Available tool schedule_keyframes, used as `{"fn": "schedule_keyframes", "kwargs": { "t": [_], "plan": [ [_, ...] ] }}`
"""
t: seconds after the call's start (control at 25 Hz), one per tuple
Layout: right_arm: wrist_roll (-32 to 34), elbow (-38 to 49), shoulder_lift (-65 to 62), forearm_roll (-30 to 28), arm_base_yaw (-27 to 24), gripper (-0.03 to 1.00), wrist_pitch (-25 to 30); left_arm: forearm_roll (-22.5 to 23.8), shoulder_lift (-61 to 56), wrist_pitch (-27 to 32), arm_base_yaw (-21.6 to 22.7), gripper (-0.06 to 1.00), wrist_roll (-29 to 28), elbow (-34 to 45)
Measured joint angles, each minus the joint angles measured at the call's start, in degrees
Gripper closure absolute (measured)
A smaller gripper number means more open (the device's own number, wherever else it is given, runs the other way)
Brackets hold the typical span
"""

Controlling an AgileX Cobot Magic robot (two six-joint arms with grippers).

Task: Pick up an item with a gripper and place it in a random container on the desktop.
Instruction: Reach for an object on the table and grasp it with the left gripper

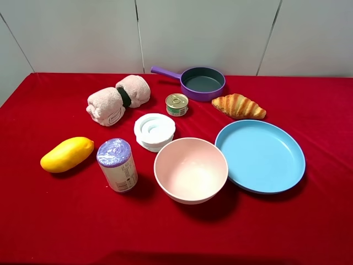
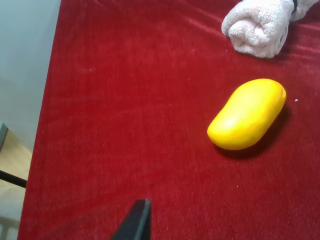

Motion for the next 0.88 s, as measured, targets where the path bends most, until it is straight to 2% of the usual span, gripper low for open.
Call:
{"fn": "schedule_keyframes", "kwargs": {
  "t": [0.88],
  "plan": [
    [0.0,0.0,0.0,0.1,0.0,0.27,0.0,0.0,0.0,0.0,0.0,-0.04,0.0,0.0]
  ]
}}
